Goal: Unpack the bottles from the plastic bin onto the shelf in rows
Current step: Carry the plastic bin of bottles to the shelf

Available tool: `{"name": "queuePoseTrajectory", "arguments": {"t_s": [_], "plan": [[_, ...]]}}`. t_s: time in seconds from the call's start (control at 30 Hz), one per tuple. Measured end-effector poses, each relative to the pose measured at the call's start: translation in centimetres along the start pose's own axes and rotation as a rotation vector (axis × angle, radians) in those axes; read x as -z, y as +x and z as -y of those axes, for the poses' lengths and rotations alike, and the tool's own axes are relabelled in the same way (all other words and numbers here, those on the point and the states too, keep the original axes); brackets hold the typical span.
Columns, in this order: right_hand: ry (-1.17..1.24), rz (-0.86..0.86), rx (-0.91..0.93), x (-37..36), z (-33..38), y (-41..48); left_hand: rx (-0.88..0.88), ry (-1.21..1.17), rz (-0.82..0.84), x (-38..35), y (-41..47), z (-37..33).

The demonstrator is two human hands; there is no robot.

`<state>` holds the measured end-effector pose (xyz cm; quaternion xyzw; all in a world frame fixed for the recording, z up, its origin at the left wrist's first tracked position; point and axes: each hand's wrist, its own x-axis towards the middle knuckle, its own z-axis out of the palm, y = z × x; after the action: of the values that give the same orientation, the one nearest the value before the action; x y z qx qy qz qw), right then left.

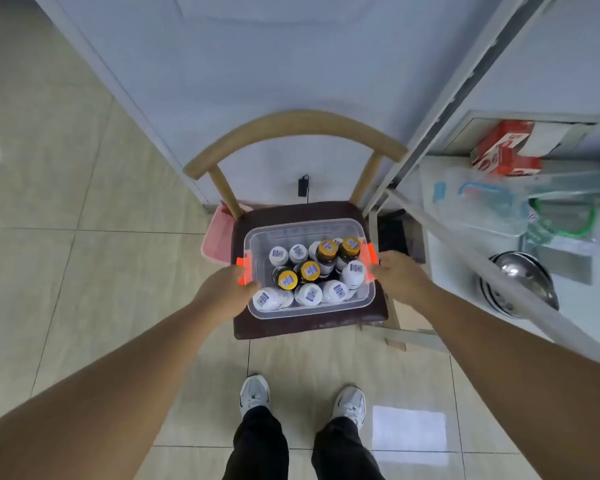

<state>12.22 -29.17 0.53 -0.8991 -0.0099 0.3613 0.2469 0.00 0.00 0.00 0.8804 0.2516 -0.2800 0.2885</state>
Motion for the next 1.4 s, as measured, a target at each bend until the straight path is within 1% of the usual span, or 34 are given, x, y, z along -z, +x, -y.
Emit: {"name": "queuePoseTrajectory", "arguments": {"t_s": [0.1, 0.17, 0.27, 0.33, 0.4, 0.5, 0.57, 0.6, 0.83, 0.93, 1.17, 1.4], "plan": [[0.113, -0.081, -0.157, -1.0, -0.7, 2.4, 0.053, -0.080, -0.071, -1.5, 2.1, 1.1], [0.149, -0.070, -0.224, -1.6, -1.1, 3.8, 0.099, -0.133, -0.080, -2.6, 3.2, 1.4], [0.240, -0.053, -0.231, -2.5, -1.8, 5.1, 0.137, -0.255, -0.071, -3.9, 4.5, 1.7], [0.293, -0.061, -0.231, -3.1, -2.1, 5.4, 0.191, -0.405, -0.083, -4.5, 5.2, 2.1], [0.360, -0.108, -0.257, -3.7, -2.5, 5.6, 0.255, -0.551, -0.128, -5.1, 5.4, 2.4], [0.504, -0.169, -0.383, -4.3, -2.9, 5.8, 0.268, -0.552, -0.166, -5.6, 5.3, 2.7], [0.528, -0.170, -0.462, -4.4, -3.0, 5.5, 0.256, -0.608, -0.155, -5.5, 4.7, 2.9], [0.530, -0.173, -0.473, -4.5, -3.2, 5.1, 0.246, -0.638, -0.139, -5.4, 4.2, 3.0], [0.733, -0.200, -0.399, -4.2, -5.7, -3.5, 0.168, -0.715, -0.088, -3.9, -2.0, 3.4], [0.766, -0.219, -0.429, -3.5, -6.0, -7.9, 0.126, -0.711, -0.056, -2.2, -5.4, 3.0], [0.898, -0.355, -0.402, -1.9, -6.3, -17.8, 0.001, -0.744, 0.018, 1.5, -11.3, 0.6], [1.078, -0.471, -0.372, -1.8, -9.2, -27.0, -0.159, -0.672, 0.121, 2.0, -15.6, -3.7]]}}
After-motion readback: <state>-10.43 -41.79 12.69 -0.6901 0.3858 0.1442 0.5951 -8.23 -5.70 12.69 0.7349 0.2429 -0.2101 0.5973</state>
